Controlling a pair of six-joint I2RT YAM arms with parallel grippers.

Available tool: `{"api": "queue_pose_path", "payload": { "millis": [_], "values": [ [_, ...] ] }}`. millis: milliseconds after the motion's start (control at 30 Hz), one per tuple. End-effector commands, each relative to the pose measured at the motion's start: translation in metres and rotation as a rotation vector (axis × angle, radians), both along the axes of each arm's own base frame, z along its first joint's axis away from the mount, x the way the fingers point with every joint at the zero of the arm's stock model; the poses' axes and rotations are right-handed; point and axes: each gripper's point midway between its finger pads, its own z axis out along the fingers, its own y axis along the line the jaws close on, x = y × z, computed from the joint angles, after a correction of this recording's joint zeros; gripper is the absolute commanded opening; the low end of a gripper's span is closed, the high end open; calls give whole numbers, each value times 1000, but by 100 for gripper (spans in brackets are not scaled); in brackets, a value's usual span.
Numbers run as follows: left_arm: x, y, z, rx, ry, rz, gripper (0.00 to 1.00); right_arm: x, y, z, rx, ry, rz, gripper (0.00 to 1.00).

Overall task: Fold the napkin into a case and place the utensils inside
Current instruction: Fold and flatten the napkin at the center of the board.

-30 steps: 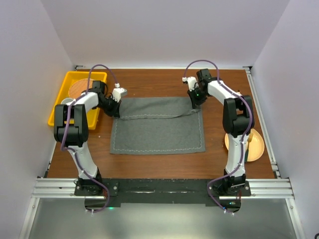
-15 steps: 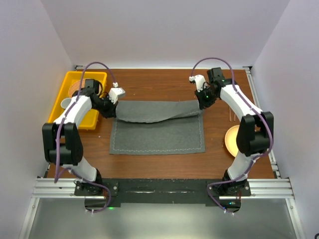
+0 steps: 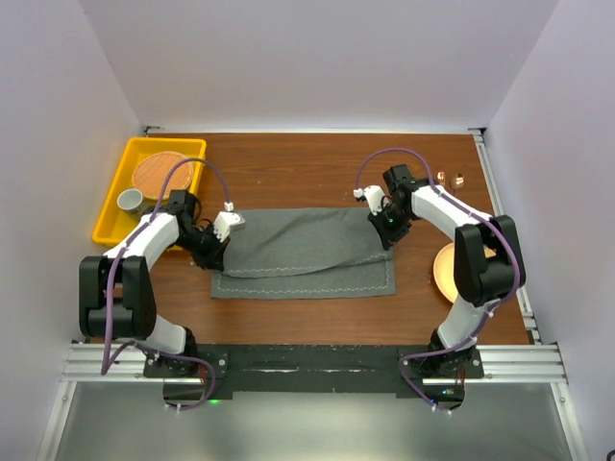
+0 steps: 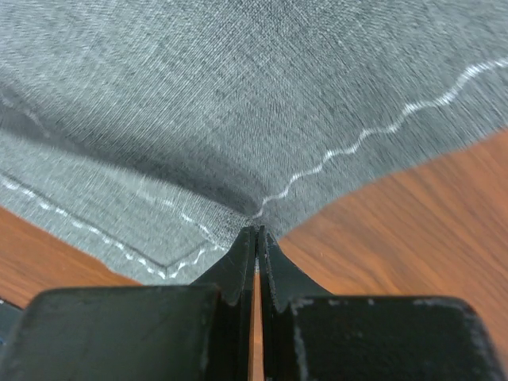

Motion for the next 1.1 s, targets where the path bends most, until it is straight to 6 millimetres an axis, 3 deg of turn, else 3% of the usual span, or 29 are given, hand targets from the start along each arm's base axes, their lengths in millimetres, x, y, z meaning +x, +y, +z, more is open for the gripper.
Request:
{"api": "queue_pose_path", "payload": {
  "millis": [0,167,400,567,733,867,1067],
  "values": [
    [2,-3,-17,-12,17,41,0,14,-7,-9,-43,-20,-16,0],
    [7,0,-21,6,20,61,0,17,-2,2,-25,-23,-4,0],
    [13,-1,18,-4,-37,12,0,7,-1,46,7,-66,14,0],
    [-1,-2,39,-8,-32,-27,0,-13,-6,60,14,-70,22,0],
    [-21,2,42,14,-16,-59,0,-28,-8,48,11,-33,25,0],
    [-42,5,20,31,43,-62,0,-40,-5,27,-1,13,35,0],
    [-45,6,-11,42,75,-9,0,-41,8,0,-25,67,57,0]
  ]
}}
